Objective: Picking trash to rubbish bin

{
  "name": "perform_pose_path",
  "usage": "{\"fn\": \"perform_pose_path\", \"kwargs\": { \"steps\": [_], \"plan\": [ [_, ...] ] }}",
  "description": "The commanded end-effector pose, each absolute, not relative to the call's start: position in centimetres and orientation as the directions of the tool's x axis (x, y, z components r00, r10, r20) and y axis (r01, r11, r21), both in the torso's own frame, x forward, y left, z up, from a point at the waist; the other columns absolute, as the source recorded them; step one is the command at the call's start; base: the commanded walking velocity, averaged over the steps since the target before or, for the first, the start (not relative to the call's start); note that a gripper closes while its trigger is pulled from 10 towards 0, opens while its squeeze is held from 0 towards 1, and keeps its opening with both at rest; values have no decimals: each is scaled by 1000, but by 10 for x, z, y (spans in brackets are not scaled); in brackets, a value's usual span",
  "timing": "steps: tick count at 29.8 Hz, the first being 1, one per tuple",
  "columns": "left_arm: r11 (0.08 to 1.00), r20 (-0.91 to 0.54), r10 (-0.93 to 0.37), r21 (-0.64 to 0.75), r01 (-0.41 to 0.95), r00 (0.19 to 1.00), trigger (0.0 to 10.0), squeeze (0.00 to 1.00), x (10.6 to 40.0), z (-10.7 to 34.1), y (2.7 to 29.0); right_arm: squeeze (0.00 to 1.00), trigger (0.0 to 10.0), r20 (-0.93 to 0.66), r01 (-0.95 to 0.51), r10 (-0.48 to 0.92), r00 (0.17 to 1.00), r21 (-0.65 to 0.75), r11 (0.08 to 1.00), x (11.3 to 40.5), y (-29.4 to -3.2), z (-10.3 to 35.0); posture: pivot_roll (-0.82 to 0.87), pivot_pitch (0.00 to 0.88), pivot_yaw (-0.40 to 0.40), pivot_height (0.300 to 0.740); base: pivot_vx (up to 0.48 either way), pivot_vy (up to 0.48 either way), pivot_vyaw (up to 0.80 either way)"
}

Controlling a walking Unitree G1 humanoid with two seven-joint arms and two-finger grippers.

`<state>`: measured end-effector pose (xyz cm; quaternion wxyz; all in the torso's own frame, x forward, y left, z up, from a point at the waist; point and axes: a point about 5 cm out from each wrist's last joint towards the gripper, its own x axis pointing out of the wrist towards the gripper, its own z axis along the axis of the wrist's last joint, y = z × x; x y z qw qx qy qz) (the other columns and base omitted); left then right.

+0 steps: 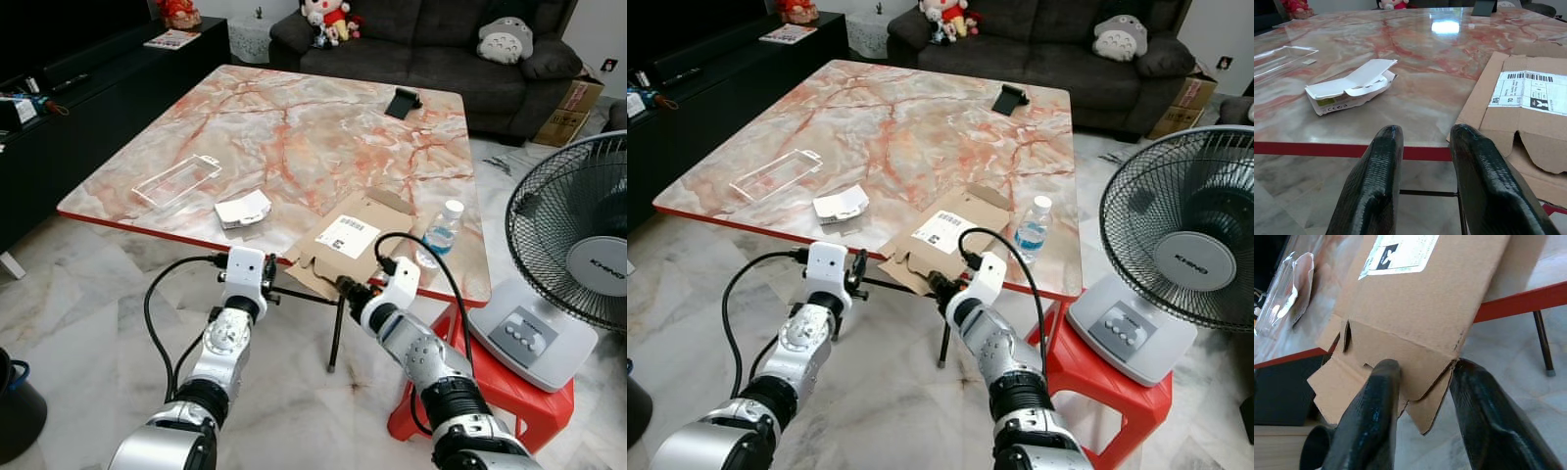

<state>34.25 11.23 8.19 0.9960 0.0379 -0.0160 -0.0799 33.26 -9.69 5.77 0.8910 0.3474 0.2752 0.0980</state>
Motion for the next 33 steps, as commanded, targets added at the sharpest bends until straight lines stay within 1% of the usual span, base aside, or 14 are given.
{"fn": "perform_pose_path", "kwargs": {
  "steps": [1, 8, 13, 20, 21, 23, 26, 31, 32, 33],
  "plan": [
    [983, 14, -170, 79, 168, 985, 10000, 0, 344, 82, 109, 0, 0, -410, 6, 358, 839, 665, 747, 336, -99, 62, -138, 0, -51, 740, 0, 0, 0],
    [982, 10, -173, 76, 171, 985, 10000, 0, 344, 82, 108, 0, 0, -404, -5, 353, 844, 652, 758, 337, -102, 62, -144, 0, -53, 740, 0, 0, 0],
    [982, 14, -175, 73, 174, 984, 10000, 0, 345, 84, 106, 0, 0, -348, -87, 384, 855, 634, 768, 339, -98, 70, -146, 0, -55, 740, 0, 0, 0],
    [982, 19, -173, 72, 172, 985, 10000, 0, 346, 86, 106, 0, 0, -319, -121, 404, 857, 639, 760, 340, -95, 75, -146, 0, -55, 740, 0, 0, 0],
    [982, 20, -174, 73, 172, 985, 10000, 0, 347, 86, 105, 0, 0, -305, -142, 416, 857, 636, 759, 341, -93, 77, -145, 0, -55, 740, 0, 0, 0],
    [982, 22, -173, 78, 171, 985, 10000, 0, 347, 87, 105, 0, 0, -299, -192, 432, 851, 589, 785, 341, -91, 78, -145, 0, -55, 740, 0, 0, 0],
    [983, 27, -173, 74, 170, 985, 10000, 0, 349, 89, 104, 0, 0, -252, -227, 444, 860, 590, 775, 342, -88, 85, -147, 0, -50, 740, 0, 0, 0],
    [983, 33, -173, 73, 170, 984, 10000, 0, 350, 91, 102, 0, 0, -165, -321, 473, 865, 542, 776, 345, -83, 102, -154, 0, -46, 740, 0, 0, 0],
    [983, 33, -173, 73, 170, 984, 10000, 0, 350, 91, 102, 0, 0, -165, -321, 473, 865, 542, 776, 345, -83, 102, -154, 0, -46, 740, 0, 0, 0],
    [983, 37, -170, 73, 167, 985, 10000, 0, 350, 92, 102, 0, 0, -139, -355, 478, 867, 501, 789, 345, -82, 107, -154, 0, -46, 740, 0, 0, 0]
  ]
}}
